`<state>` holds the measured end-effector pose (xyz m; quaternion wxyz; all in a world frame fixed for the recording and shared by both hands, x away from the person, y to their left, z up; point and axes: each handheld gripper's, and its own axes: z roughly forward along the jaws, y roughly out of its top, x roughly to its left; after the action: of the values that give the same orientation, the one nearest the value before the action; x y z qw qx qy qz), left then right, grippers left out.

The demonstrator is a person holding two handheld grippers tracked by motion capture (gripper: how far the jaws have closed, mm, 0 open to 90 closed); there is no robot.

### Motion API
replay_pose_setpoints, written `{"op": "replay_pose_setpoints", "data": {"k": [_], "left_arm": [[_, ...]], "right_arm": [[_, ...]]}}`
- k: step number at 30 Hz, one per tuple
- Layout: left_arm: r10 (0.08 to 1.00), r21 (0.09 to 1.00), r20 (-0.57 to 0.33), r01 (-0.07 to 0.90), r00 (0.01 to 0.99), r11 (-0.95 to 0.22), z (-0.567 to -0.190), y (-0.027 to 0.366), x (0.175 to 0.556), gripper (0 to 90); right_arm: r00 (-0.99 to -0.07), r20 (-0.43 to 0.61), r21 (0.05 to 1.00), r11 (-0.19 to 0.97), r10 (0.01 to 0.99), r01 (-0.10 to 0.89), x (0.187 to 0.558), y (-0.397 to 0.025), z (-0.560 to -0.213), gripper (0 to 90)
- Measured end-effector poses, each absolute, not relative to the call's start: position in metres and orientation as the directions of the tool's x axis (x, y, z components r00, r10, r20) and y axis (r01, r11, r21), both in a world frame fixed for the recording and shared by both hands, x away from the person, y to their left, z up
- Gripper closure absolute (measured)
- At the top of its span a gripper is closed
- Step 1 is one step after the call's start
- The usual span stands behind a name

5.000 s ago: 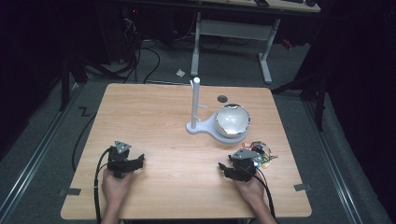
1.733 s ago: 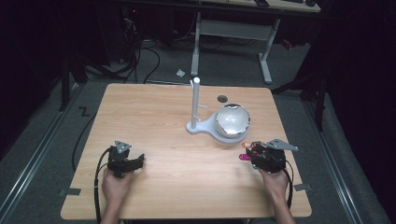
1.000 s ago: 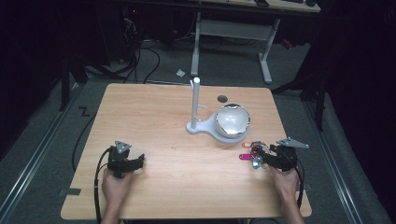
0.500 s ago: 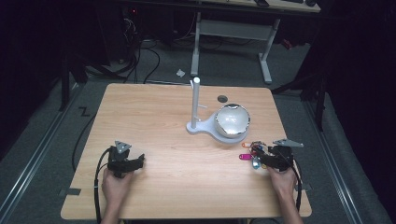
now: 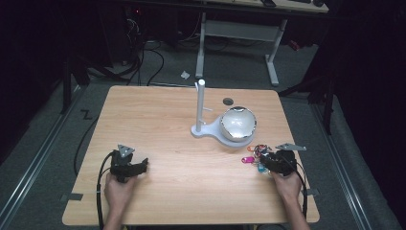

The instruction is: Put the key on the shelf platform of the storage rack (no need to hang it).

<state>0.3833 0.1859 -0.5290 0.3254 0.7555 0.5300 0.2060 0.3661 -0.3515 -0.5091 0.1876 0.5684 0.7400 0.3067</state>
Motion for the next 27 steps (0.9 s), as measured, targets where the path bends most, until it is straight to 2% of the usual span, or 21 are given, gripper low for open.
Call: {"op": "replay_pose_setpoints", "data": {"k": [1,3,6,8,15,27], "left_arm": [[0.935,0.710,-0.034,0.667,0.353,-0.227,-0.529,0.186,0.383,22.6],[0.934,0.709,-0.034,0.667,0.355,-0.228,-0.529,0.186,0.383,22.6],[0.934,0.709,-0.033,0.667,0.355,-0.228,-0.529,0.186,0.383,22.6],[0.934,0.709,-0.033,0.667,0.355,-0.228,-0.529,0.186,0.383,22.5],[0.934,0.709,-0.033,0.667,0.355,-0.228,-0.529,0.186,0.383,22.5],[0.934,0.709,-0.033,0.667,0.355,-0.229,-0.529,0.186,0.383,22.4]], "right_arm": [[-0.286,0.072,0.665,0.168,0.955,0.728,0.367,-0.352,-0.509,55.3],[-0.294,0.101,0.665,0.156,0.950,0.730,0.367,-0.353,-0.508,64.9],[-0.293,0.108,0.667,0.150,0.950,0.729,0.367,-0.353,-0.507,69.2],[-0.297,0.088,0.674,0.162,0.951,0.720,0.367,-0.354,-0.507,78.8],[-0.324,0.046,0.664,0.213,0.945,0.717,0.367,-0.350,-0.507,80.0],[-0.332,0.051,0.711,0.199,0.942,0.675,0.359,-0.354,-0.492,81.2]]}}
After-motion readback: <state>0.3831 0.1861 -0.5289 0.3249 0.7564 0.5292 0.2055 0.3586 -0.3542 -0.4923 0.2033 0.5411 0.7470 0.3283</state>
